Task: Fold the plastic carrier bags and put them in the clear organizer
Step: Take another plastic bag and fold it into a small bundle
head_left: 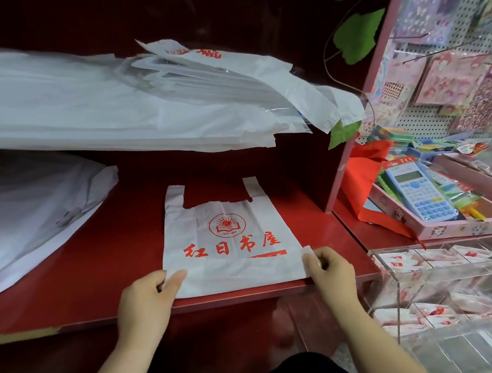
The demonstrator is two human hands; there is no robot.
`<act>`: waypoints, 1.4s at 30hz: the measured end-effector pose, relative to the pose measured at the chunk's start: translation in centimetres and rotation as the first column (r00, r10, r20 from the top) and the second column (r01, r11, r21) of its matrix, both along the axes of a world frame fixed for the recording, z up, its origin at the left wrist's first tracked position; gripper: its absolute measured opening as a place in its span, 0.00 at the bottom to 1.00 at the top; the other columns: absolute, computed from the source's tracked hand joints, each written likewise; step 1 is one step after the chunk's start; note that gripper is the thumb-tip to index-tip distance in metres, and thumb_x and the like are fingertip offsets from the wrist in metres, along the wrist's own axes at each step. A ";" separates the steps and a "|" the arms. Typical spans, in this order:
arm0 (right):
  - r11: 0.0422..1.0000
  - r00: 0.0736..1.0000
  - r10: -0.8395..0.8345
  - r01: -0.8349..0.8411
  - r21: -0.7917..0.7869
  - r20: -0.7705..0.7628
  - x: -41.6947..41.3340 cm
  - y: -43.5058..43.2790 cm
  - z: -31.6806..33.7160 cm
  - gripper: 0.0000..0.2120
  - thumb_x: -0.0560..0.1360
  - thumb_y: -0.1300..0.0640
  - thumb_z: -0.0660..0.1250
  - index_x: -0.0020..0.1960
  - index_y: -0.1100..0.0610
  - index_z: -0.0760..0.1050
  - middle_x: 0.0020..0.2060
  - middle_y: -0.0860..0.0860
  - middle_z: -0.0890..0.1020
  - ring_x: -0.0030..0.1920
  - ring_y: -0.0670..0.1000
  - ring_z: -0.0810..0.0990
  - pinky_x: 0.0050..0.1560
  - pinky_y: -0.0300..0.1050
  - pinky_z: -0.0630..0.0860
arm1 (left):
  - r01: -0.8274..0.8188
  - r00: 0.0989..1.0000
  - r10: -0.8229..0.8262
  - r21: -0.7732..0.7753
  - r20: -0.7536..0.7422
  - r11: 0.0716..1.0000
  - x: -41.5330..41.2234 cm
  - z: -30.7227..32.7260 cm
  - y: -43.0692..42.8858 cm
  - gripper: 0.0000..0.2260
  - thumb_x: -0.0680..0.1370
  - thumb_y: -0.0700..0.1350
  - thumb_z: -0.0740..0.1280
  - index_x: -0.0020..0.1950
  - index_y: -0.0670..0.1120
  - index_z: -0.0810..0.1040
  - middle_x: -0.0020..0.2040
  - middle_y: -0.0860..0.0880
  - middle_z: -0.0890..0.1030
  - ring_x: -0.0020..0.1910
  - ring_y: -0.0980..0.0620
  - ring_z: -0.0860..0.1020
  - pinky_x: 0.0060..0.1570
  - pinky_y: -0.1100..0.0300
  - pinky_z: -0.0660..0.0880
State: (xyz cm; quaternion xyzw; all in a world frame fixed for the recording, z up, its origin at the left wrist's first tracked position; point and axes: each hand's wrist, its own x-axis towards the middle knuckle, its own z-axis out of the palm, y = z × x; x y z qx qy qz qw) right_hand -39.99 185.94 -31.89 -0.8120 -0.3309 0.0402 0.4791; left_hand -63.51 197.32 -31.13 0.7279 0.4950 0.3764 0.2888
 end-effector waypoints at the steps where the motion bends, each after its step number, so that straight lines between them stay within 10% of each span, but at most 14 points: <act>1: 0.999 0.999 -0.030 0.031 -0.016 0.033 -0.3 0.2 0.0 0.11 0.74 0.62 0.65 0.33 0.57 0.70 0.23 0.47 0.69 0.33 0.55 0.67 0.43 0.47 0.66 | -0.017 0.999 0.017 0.015 -0.031 1.000 0.1 0.0 -0.1 0.25 0.73 0.43 0.70 0.27 0.45 0.55 0.25 0.49 0.54 0.27 0.48 0.55 0.30 0.54 0.49; 8: 0.975 0.960 -0.066 0.120 -0.189 0.272 -1.1 1.0 0.6 0.08 0.76 0.57 0.61 0.43 0.58 0.77 0.38 0.52 0.82 0.45 0.59 0.77 0.41 0.46 0.55 | -0.117 0.977 0.131 0.090 -0.167 0.989 0.5 -0.5 0.1 0.11 0.71 0.42 0.73 0.33 0.37 0.78 0.21 0.55 0.61 0.29 0.46 0.66 0.37 0.55 0.63; 12: 0.930 0.909 0.012 0.143 -0.338 0.417 -0.8 1.9 1.0 0.12 0.78 0.51 0.58 0.50 0.53 0.78 0.44 0.52 0.83 0.49 0.55 0.78 0.43 0.45 0.55 | -0.149 0.967 0.159 0.063 -0.201 0.987 0.6 -0.5 0.0 0.05 0.72 0.40 0.72 0.41 0.37 0.81 0.30 0.40 0.78 0.30 0.47 0.66 0.46 0.51 0.67; 20: 0.901 0.927 0.059 0.111 -0.420 0.371 0.2 3.1 1.7 0.12 0.78 0.49 0.58 0.46 0.50 0.79 0.41 0.51 0.83 0.47 0.54 0.78 0.50 0.44 0.62 | -0.129 0.943 0.184 0.205 -0.277 0.970 1.0 0.7 -0.1 0.16 0.73 0.39 0.69 0.60 0.38 0.74 0.37 0.42 0.79 0.37 0.41 0.77 0.51 0.45 0.67; 25: 0.900 0.915 0.084 0.101 -0.425 0.394 -0.1 3.7 1.1 0.11 0.78 0.51 0.58 0.49 0.49 0.79 0.42 0.49 0.84 0.47 0.52 0.79 0.51 0.43 0.61 | 0.401 0.884 -0.174 0.510 -0.435 0.761 3.8 -0.6 -2.2 0.18 0.81 0.53 0.49 0.59 0.47 0.74 0.52 0.44 0.82 0.56 0.47 0.72 0.60 0.51 0.59; 29: 0.877 0.925 0.097 0.096 -0.470 0.369 -0.1 4.0 1.4 0.11 0.78 0.50 0.58 0.50 0.51 0.78 0.42 0.50 0.83 0.47 0.53 0.79 0.50 0.43 0.61 | 0.559 0.600 -0.329 0.088 -0.729 0.824 5.5 -0.8 -2.8 0.36 0.79 0.63 0.36 0.63 0.46 0.77 0.64 0.47 0.75 0.64 0.51 0.73 0.67 0.53 0.60; 33: 0.924 0.799 -0.043 0.260 -0.281 0.599 -1.7 4.4 1.0 0.11 0.70 0.56 0.59 0.50 0.57 0.75 0.39 0.53 0.82 0.41 0.58 0.79 0.43 0.48 0.71 | 0.542 0.527 -0.335 0.005 -0.781 0.840 5.9 -0.5 -3.0 0.36 0.77 0.65 0.50 0.76 0.50 0.39 0.71 0.52 0.32 0.74 0.51 0.36 0.70 0.52 0.34; 38: 0.958 0.687 0.269 -0.266 -0.112 0.675 -5.3 3.9 -1.3 0.14 0.73 0.56 0.56 0.55 0.56 0.74 0.56 0.55 0.80 0.59 0.53 0.73 0.58 0.47 0.69 | 0.471 0.526 -0.282 0.000 -0.802 0.882 6.0 -0.4 -2.8 0.37 0.75 0.63 0.58 0.76 0.55 0.40 0.76 0.47 0.36 0.74 0.46 0.36 0.70 0.49 0.34; 42: 0.897 0.655 0.420 -0.193 -0.398 0.628 -4.9 2.8 -1.7 0.30 0.81 0.45 0.40 0.52 0.53 0.81 0.52 0.48 0.83 0.53 0.48 0.81 0.49 0.48 0.78 | 0.462 0.518 -0.301 -0.034 -0.801 0.886 5.2 -0.1 -2.3 0.39 0.74 0.65 0.58 0.75 0.57 0.37 0.75 0.48 0.35 0.74 0.47 0.35 0.70 0.50 0.35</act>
